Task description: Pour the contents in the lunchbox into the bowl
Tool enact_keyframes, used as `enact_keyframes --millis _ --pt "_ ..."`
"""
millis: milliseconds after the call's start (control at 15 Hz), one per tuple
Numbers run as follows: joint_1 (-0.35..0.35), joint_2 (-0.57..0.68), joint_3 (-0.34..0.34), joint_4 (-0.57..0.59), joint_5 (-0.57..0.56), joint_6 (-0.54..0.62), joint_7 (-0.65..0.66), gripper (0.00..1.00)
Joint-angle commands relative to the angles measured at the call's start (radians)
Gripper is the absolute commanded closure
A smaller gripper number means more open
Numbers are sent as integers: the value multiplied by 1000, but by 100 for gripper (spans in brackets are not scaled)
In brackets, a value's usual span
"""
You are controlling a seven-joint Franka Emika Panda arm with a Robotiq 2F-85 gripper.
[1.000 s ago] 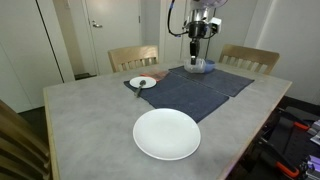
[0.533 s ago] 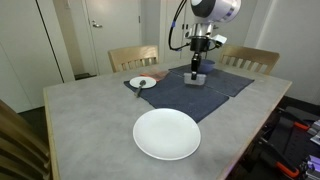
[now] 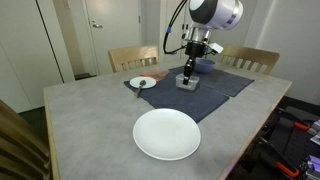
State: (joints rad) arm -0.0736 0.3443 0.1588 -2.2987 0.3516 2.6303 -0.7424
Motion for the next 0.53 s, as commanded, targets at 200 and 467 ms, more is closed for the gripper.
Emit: enact_keyframes --millis 200,467 --pt "-29 -10 47 -18 3 26 -19 58" --pt "-34 -53 54 -17 11 -17 -5 29"
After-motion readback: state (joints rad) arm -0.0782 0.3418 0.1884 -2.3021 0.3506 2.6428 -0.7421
